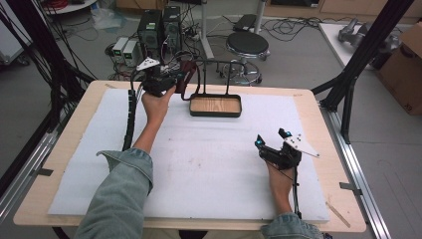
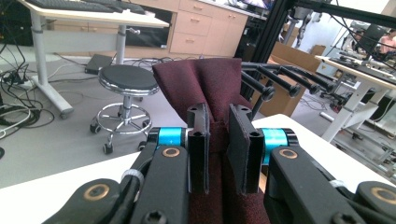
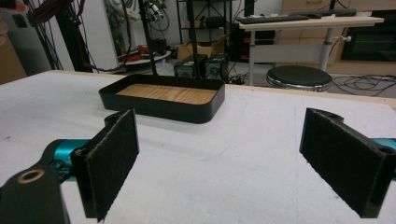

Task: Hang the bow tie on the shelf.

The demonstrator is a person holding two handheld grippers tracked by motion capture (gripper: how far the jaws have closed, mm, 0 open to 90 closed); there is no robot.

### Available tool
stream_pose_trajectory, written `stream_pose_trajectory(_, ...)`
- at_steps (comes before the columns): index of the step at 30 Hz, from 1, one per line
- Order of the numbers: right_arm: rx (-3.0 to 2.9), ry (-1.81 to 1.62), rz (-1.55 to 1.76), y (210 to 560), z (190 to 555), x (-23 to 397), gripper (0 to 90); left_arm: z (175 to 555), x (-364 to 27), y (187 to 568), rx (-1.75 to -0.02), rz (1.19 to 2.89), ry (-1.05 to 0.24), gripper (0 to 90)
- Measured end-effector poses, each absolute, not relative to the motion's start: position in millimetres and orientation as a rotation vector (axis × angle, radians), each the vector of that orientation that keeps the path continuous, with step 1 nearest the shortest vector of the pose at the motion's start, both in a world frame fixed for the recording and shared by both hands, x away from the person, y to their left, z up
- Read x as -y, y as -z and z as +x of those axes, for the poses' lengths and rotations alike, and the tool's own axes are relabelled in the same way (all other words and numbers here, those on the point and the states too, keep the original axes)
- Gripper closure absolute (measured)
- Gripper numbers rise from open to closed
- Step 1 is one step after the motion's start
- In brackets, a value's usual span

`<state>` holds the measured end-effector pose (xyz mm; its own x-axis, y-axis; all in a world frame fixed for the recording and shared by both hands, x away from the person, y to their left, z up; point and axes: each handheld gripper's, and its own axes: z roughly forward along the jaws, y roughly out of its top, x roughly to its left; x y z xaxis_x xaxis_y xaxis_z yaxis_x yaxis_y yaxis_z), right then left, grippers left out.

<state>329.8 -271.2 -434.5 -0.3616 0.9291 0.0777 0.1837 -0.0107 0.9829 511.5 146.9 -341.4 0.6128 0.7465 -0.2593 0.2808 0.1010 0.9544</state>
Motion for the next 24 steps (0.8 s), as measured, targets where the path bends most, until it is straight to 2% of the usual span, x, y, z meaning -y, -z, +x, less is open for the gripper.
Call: stream_pose_trajectory(24, -1.603, -1.434, 1.175, 434.8, 330.2, 271.7, 11.0, 519.1, -153.3, 360.8, -0.980, 1.480, -0.441, 76.8)
